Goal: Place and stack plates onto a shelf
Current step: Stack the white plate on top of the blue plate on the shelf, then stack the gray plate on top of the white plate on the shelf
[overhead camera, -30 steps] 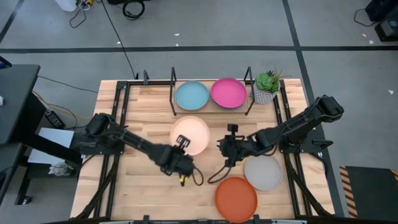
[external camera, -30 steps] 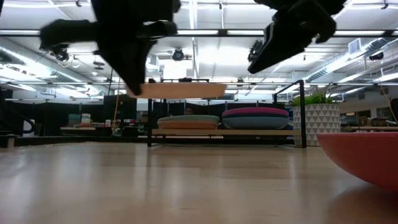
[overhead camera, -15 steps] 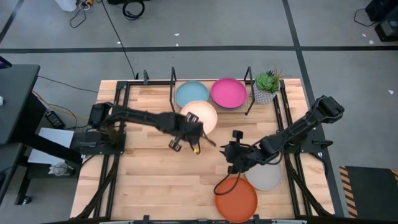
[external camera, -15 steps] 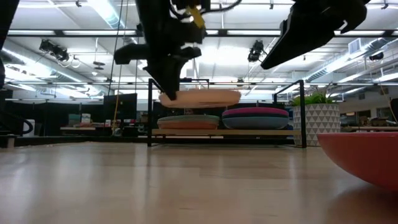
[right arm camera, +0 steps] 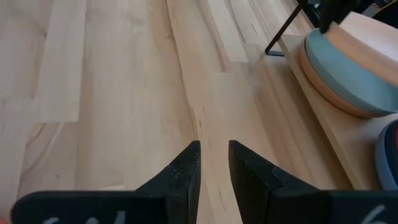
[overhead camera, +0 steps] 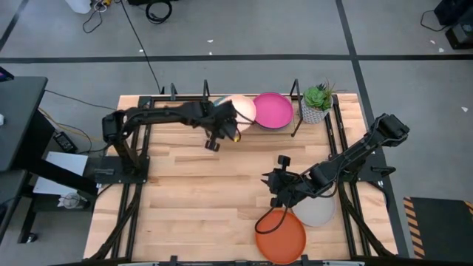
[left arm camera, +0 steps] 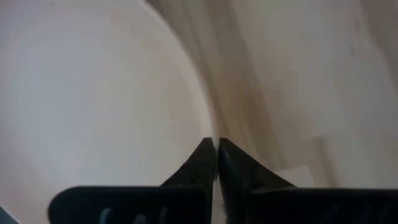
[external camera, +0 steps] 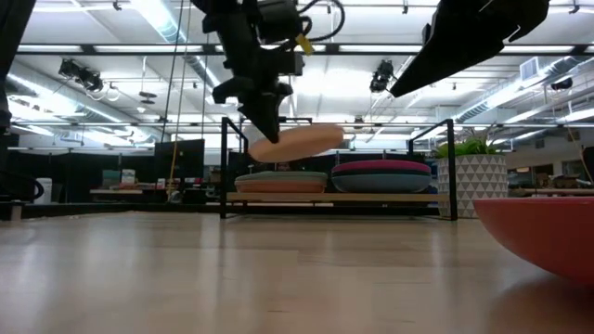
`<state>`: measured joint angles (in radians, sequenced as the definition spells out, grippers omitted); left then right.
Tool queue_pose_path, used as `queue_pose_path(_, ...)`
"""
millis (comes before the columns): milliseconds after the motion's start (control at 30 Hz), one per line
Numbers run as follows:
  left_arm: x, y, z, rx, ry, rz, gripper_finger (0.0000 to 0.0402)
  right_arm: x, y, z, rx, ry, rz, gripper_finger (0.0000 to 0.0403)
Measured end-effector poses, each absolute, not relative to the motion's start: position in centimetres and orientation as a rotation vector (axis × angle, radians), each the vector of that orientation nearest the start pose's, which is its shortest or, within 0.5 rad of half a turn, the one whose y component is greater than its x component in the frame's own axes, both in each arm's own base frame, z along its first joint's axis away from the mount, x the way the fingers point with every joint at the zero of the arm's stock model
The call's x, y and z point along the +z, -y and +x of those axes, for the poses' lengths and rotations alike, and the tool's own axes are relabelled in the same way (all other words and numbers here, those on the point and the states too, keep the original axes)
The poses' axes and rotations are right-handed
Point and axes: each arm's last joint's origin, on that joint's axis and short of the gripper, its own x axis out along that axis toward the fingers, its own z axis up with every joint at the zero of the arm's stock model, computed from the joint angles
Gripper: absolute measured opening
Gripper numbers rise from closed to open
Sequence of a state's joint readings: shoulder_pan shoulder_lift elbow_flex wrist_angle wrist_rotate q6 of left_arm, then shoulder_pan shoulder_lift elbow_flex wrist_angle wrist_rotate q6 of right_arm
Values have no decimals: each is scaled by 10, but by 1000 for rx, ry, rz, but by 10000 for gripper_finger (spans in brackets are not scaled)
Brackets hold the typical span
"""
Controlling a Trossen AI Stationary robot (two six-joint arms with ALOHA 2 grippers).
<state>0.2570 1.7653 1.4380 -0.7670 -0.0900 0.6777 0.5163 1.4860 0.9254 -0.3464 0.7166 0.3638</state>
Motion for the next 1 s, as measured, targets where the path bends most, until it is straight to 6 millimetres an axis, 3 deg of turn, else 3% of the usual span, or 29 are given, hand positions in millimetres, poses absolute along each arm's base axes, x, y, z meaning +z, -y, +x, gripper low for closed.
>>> queue_pose_path(200,254,-122,346,12,-1158,390,17,217,-128,264,-314,-687,-174,89)
queue_pose_path(533,242,-130,345,97,-1112,287,71,217,-128,264,-307,-678,-176,89)
queue_pose_path(767,258,-110,344,158,-1107,375,113,217,-128,264,-300,-684,-200,89)
queue_pose_path(1000,274,-59,348,-207,-939,114,116,216,-129,264,-253,-713,-255,89)
